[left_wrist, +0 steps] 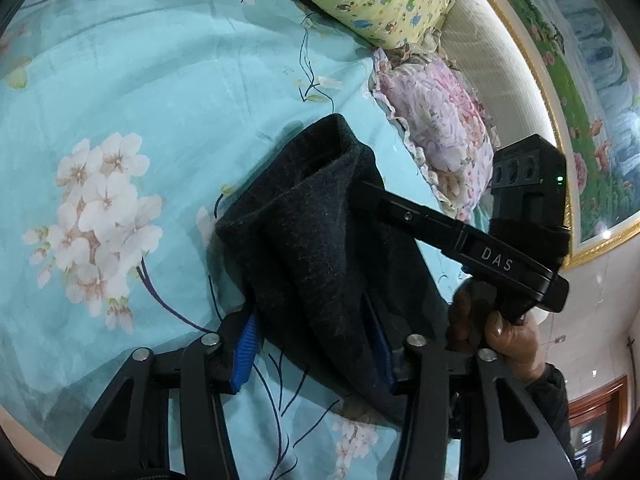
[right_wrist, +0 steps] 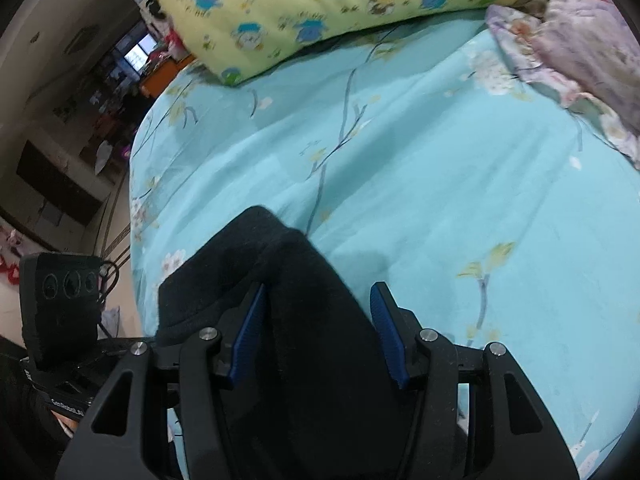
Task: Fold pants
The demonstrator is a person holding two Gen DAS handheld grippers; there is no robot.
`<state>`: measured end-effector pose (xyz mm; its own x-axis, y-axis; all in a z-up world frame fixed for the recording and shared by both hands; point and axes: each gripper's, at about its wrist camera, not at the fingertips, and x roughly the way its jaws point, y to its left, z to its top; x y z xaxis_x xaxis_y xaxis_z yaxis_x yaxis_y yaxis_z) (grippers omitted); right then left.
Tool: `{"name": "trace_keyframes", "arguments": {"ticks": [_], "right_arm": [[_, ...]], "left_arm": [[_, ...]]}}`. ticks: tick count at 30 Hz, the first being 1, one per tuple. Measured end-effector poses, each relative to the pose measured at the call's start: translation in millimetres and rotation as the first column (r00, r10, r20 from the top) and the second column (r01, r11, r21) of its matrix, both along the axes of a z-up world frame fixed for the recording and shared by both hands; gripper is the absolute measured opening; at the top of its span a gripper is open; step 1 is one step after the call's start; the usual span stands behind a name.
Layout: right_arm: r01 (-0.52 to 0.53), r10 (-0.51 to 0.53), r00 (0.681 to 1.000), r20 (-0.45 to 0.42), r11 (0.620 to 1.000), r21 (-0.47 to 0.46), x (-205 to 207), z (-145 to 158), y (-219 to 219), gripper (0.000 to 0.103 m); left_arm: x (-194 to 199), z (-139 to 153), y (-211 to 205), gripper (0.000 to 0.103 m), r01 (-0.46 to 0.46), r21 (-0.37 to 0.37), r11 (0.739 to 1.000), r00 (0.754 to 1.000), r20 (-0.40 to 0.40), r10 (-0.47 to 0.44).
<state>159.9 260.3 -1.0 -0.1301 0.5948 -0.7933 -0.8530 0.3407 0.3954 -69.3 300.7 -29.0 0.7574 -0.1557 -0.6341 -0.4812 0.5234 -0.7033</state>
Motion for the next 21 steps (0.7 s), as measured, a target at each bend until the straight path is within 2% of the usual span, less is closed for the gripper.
{"name": "trace_keyframes", "arguments": {"ticks": [1, 2, 3, 5, 9, 13, 21], "right_arm": [[-0.008, 0.008, 1.0, 0.006, 1.0, -0.004, -3, 0, 0, 0.042], [-0.01, 0.01, 1.0, 0.005, 1.0, -0.002, -4, 1, -1, 0.036], [-0.003, 0.003, 1.0, 0.002, 1.0, 0.005, -4, 3, -3, 0.034], [0.015, -0.015, 1.0, -0.005, 1.0, 0.02, -3, 7, -9, 0.026], [0.052, -0.049, 0.998, -0.029, 0.995, 0.09, -4, 22, -28, 0.024], [0.095, -0.089, 0.995, -0.045, 0.982, 0.161, -8, 40, -51, 0.023], [0.199, -0.19, 0.98, -0.06, 0.931, 0.306, -12, 81, -120, 0.023]], "left_arm": [[2, 1, -1, 0.039, 0.004, 0.016, 1.0, 1.0, -0.01, -0.004], [2, 1, -2, 0.031, 0.007, 0.03, 1.0, 1.0, -0.018, -0.006], [3, 2, -2, 0.025, 0.011, 0.04, 0.999, 1.0, -0.024, -0.01], [2, 4, -3, 0.021, 0.014, 0.038, 0.999, 1.0, -0.015, -0.014], [0, 21, -10, 0.014, 0.022, 0.073, 0.997, 1.0, 0.014, -0.024], [1, 46, -22, 0.014, 0.039, 0.103, 0.994, 0.997, 0.062, -0.046], [8, 100, -67, 0.014, 0.133, 0.18, 0.975, 0.973, 0.161, -0.163]]}}
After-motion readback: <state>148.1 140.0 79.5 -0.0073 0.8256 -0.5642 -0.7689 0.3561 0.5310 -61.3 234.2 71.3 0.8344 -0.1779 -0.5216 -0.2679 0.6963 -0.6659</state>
